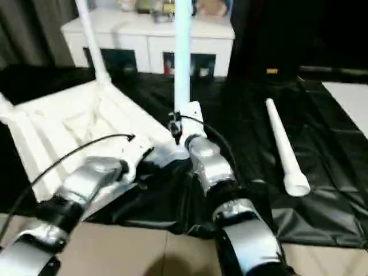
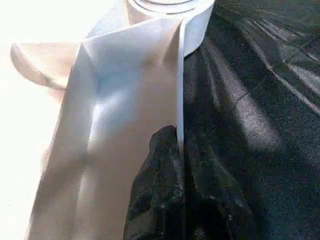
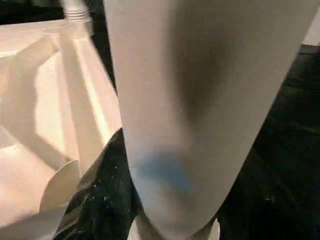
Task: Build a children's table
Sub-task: Rotate leg to tighten
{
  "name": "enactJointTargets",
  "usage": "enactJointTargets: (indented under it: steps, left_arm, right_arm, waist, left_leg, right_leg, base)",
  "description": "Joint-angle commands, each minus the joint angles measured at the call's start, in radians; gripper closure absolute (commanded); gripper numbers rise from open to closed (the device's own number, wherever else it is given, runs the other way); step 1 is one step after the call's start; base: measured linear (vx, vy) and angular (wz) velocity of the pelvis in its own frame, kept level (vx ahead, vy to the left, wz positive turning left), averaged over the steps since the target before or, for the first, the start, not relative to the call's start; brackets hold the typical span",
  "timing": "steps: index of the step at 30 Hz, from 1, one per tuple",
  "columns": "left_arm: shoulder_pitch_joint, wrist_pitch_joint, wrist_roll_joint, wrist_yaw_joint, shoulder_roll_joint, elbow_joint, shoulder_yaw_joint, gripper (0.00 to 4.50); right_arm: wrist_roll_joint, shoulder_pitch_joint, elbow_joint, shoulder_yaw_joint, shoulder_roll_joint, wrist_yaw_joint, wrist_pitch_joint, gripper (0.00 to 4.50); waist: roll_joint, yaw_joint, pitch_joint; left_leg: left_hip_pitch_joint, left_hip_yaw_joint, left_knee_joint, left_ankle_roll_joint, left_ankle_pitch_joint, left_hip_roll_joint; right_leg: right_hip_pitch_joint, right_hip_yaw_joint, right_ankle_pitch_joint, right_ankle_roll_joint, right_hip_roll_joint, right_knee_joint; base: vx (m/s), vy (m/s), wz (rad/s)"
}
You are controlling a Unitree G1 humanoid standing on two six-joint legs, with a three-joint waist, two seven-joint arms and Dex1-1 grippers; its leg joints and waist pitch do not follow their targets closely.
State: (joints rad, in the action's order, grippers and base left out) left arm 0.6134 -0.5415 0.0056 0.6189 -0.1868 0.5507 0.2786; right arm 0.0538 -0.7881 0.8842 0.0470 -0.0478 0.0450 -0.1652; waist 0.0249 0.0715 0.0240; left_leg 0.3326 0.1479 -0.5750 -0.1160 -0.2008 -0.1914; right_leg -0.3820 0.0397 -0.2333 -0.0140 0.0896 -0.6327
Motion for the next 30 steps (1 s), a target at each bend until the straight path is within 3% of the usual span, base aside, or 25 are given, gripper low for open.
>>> enactJointTargets:
  steps: [1, 2, 4, 6, 9, 10, 13, 15, 17, 19, 20, 22, 25, 29, 30]
  left_arm:
    - [0.037, 0.006, -0.002, -0.041, 0.03, -0.002, -0.021, 4.5]
    - [0.038, 0.006, -0.001, -0.042, 0.029, -0.001, -0.021, 4.5]
    - [0.044, -0.002, 0.007, -0.051, 0.025, 0.005, -0.027, 4.5]
    - [0.044, -0.006, 0.008, -0.051, 0.024, 0.003, -0.027, 4.5]
    - [0.041, -0.001, 0.01, -0.048, 0.021, 0.003, -0.024, 4.5]
    - [0.04, 0.006, 0.011, -0.045, 0.017, 0.007, -0.023, 4.5]
    - [0.037, 0.011, 0.012, -0.039, 0.009, 0.007, -0.022, 4.5]
    - [0.036, 0.011, 0.013, -0.033, 0.002, 0.006, -0.023, 4.5]
    - [0.038, 0.013, 0.014, -0.03, -0.003, 0.007, -0.025, 4.5]
    - [0.039, 0.016, 0.014, -0.027, -0.007, 0.009, -0.027, 4.5]
    - [0.039, 0.021, 0.015, -0.026, -0.01, 0.01, -0.029, 4.5]
    - [0.04, 0.027, 0.014, -0.021, -0.017, 0.009, -0.033, 4.5]
    - [0.038, 0.043, 0.009, -0.005, -0.028, 0.006, -0.034, 4.5]
    - [0.034, 0.067, 0.006, 0.024, -0.043, 0.004, -0.03, 4.5]
    - [0.033, 0.083, 0.007, 0.038, -0.051, 0.005, -0.025, 4.5]
  right_arm:
    - [-0.012, 0.062, 0.135, 0.011, -0.024, -0.018, -0.078, 2.66]
    - [-0.012, 0.061, 0.135, 0.011, -0.024, -0.019, -0.078, 2.66]
    - [-0.02, 0.048, 0.162, 0.0, -0.028, -0.036, -0.077, 2.66]
    - [-0.02, 0.042, 0.172, -0.004, -0.03, -0.042, -0.073, 2.66]
    - [-0.016, 0.034, 0.18, -0.009, -0.033, -0.039, -0.065, 2.66]
    - [-0.021, 0.027, 0.184, -0.009, -0.035, -0.041, -0.056, 2.66]
    - [-0.009, 0.017, 0.18, -0.019, -0.04, -0.002, -0.031, 2.66]
    - [-0.011, 0.007, 0.18, -0.023, -0.039, 0.005, -0.013, 2.1]
    - [-0.014, -0.003, 0.173, -0.022, -0.036, 0.014, -0.003, 2.1]
    - [-0.016, -0.01, 0.164, -0.017, -0.033, 0.029, 0.007, 1.79]
    - [-0.009, -0.015, 0.151, -0.021, -0.031, 0.042, 0.009, 1.73]
    - [0.005, -0.02, 0.11, -0.029, -0.026, 0.06, 0.0, 1.46]
    - [0.016, -0.01, 0.03, -0.028, -0.015, 0.098, -0.018, 1.28]
    - [0.026, 0.023, -0.084, -0.013, 0.01, 0.165, -0.047, 0.84]
    - [0.028, 0.04, -0.129, -0.003, 0.024, 0.198, -0.061, 0.78]
  waist:
    - [0.002, -0.012, -0.023]
    - [0.0, -0.013, -0.028]
    - [-0.002, -0.015, -0.034]
    - [-0.002, -0.017, -0.032]
    - [-0.005, -0.022, -0.029]
    - [-0.006, -0.02, -0.031]
    - [-0.007, -0.02, -0.029]
    - [-0.007, -0.02, -0.028]
    - [-0.007, -0.02, -0.029]
    - [-0.006, -0.017, -0.033]
    - [-0.009, -0.019, -0.035]
    - [-0.006, -0.017, -0.033]
    - [-0.009, -0.016, -0.035]
    - [-0.008, -0.012, -0.043]
    - [-0.004, -0.011, -0.046]
  left_leg:
    - [-0.009, -0.004, 0.086, -0.024, -0.476, -0.012]
    - [-0.002, -0.006, 0.091, -0.019, -0.444, -0.013]
    - [0.011, -0.001, 0.095, -0.01, -0.341, -0.018]
    - [0.012, 0.005, 0.093, -0.006, -0.334, -0.019]
    - [0.016, 0.004, 0.094, -0.008, -0.383, -0.016]
    - [0.013, 0.004, 0.093, -0.006, -0.386, -0.017]
    - [0.017, 0.004, 0.095, -0.004, -0.381, -0.017]
    - [0.017, 0.003, 0.096, -0.006, -0.384, -0.017]
    - [0.018, 0.002, 0.097, -0.007, -0.382, -0.017]
    - [0.018, 0.004, 0.095, -0.011, -0.362, -0.02]
    - [0.026, 0.004, 0.096, -0.008, -0.324, -0.02]
    - [0.025, 0.008, 0.094, -0.001, -0.301, -0.021]
    - [0.031, 0.01, 0.092, 0.008, -0.26, -0.021]
    - [0.036, 0.017, 0.08, 0.03, -0.138, -0.021]
    - [0.038, 0.018, 0.075, 0.04, -0.1, -0.02]
  right_leg:
    - [-0.001, -0.03, -0.495, 0.088, 0.034, 0.128]
    - [0.008, -0.029, -0.462, 0.084, 0.036, 0.128]
    - [0.018, -0.031, -0.301, 0.115, 0.034, 0.117]
    - [0.014, -0.031, -0.28, 0.132, 0.032, 0.117]
    - [0.012, -0.029, -0.382, 0.115, 0.037, 0.125]
    - [0.007, -0.03, -0.427, 0.095, 0.041, 0.132]
    - [0.007, -0.03, -0.45, 0.081, 0.041, 0.135]
    - [0.004, -0.029, -0.467, 0.074, 0.042, 0.137]
    - [0.004, -0.029, -0.468, 0.072, 0.042, 0.138]
    - [0.004, -0.031, -0.418, 0.089, 0.044, 0.135]
    - [0.013, -0.03, -0.358, 0.103, 0.039, 0.125]
    - [0.012, -0.03, -0.309, 0.121, 0.038, 0.122]
    - [0.02, -0.03, -0.263, 0.136, 0.038, 0.117]
    - [0.027, -0.028, -0.085, 0.173, 0.036, 0.1]
    - [0.032, -0.027, -0.003, 0.197, 0.036, 0.091]
  base:
    - [0.0, 0.0, 0.0]
    - [0.0, 0.0, 0.0]
    - [0.0, 0.0, 0.0]
    - [0.0, 0.0, 0.0]
    - [0.0, 0.0, 0.0]
    - [0.0, 0.0, 0.0]
    - [0.0, 0.0, 0.0]
    - [0.0, 0.0, 0.0]
    - [0.0, 0.0, 0.0]
    - [0.0, 0.0, 0.0]
    - [0.0, 0.0, 0.0]
    - [0.0, 0.0, 0.0]
    - [0.0, 0.0, 0.0]
    - [0.0, 0.0, 0.0]
    - [0.0, 0.0, 0.0]
